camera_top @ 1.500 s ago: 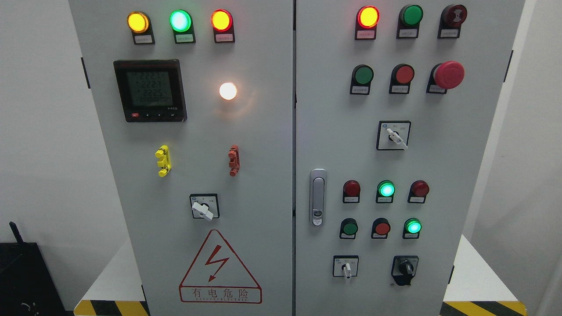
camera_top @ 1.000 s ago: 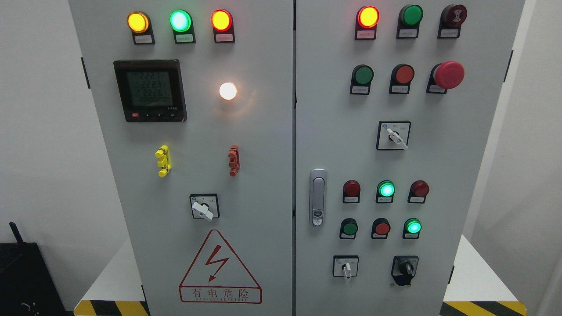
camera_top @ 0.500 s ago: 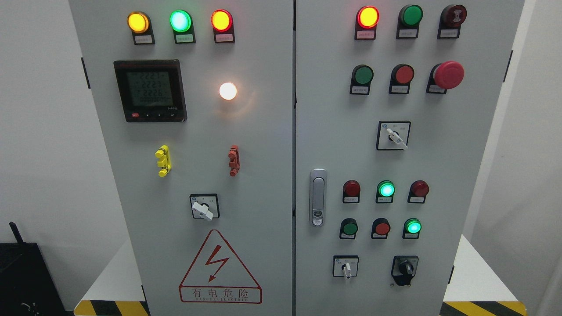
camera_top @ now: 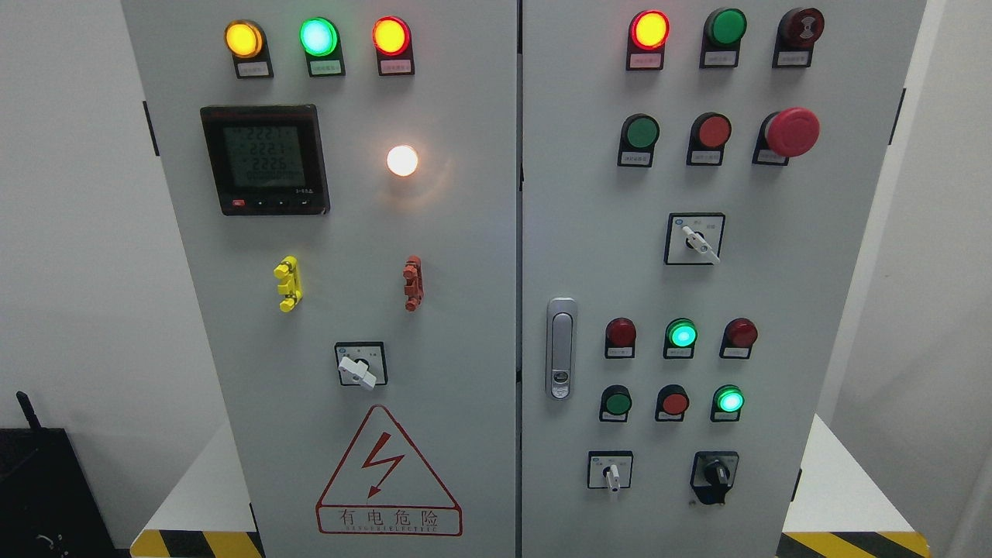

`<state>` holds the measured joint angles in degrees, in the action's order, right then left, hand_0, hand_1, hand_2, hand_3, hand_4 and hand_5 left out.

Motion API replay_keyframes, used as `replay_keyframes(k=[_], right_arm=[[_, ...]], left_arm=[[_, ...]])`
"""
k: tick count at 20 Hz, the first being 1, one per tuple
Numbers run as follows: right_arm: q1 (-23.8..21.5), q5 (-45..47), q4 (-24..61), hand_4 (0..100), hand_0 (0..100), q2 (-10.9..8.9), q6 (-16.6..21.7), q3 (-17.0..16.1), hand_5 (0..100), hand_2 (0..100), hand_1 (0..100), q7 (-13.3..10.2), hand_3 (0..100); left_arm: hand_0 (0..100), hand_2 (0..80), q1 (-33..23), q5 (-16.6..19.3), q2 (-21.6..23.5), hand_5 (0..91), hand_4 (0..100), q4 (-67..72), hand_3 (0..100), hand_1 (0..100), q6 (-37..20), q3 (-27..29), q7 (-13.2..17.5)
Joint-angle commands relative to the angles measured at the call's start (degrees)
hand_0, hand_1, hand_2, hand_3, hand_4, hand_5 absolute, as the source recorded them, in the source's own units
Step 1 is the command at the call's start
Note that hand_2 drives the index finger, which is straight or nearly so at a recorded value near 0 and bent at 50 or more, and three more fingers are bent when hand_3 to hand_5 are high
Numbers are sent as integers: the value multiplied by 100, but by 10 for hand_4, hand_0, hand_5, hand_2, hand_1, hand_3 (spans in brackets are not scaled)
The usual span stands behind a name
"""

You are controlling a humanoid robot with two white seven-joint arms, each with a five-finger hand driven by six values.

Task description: Flip black knob to close circuit

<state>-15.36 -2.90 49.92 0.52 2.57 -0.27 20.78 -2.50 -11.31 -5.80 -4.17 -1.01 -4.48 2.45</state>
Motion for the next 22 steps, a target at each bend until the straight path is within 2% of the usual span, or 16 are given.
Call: replay_keyframes(k=[1,4,6,8,9,10,13,15,16,18,20,22], right_arm=[[-29,-18,2898,0,0,-78,262,-148,0,0,5,-74,0],[-64,-35,3574,0,0,-104,253,-263,0,0,0,-74,0],[-151,-70,4110,0,0,-87,253,-342,0,0,0,-153,0],[-248,-402,4717,0,0,-78,253,-421,0,0,0,-547,21],[-266,-770,4963,0,0,-69,262,-517,0,4,23,-714,81],[-266,-1165,5174,15,0,-69,271,-605,0,63,52,-759,139],[-231,-2509,5615,130,0,-43,279,-965,0,191,102,-777,280],[-4,-3467,5826,195,0,-60,253,-1168,17,246,117,-786,355],[145,-3724,5844,272,0,-43,253,-1221,81,299,134,-786,427],[479,-4251,5853,307,0,-104,209,-1291,100,330,154,-786,467],[691,-4944,5958,383,0,-174,52,-1440,163,411,166,-725,586],[779,-5631,6073,464,0,-288,-124,-1441,243,477,163,-620,659]], left_arm=[[120,0,4,-3,0,0,0,4,0,556,-4,0,1],[120,0,-5,-3,0,0,0,-5,0,556,-4,0,1],[120,0,4,15,0,0,0,4,0,556,-4,0,1],[120,0,-5,-3,0,0,0,4,0,556,-4,0,1],[120,0,-5,-3,0,0,0,-5,0,556,-4,0,1],[120,0,-5,-3,0,0,0,-5,0,556,-4,0,1],[120,0,-5,-3,0,0,0,4,0,556,-4,0,1],[120,0,-5,-3,0,0,0,4,0,556,-4,0,1],[120,0,-5,-3,0,0,0,4,0,556,-4,0,1],[120,0,-5,-3,0,0,0,-5,0,556,-4,0,1],[120,0,4,15,0,0,0,4,0,556,-4,0,1],[120,0,4,-3,0,0,0,4,0,556,-4,0,1]])
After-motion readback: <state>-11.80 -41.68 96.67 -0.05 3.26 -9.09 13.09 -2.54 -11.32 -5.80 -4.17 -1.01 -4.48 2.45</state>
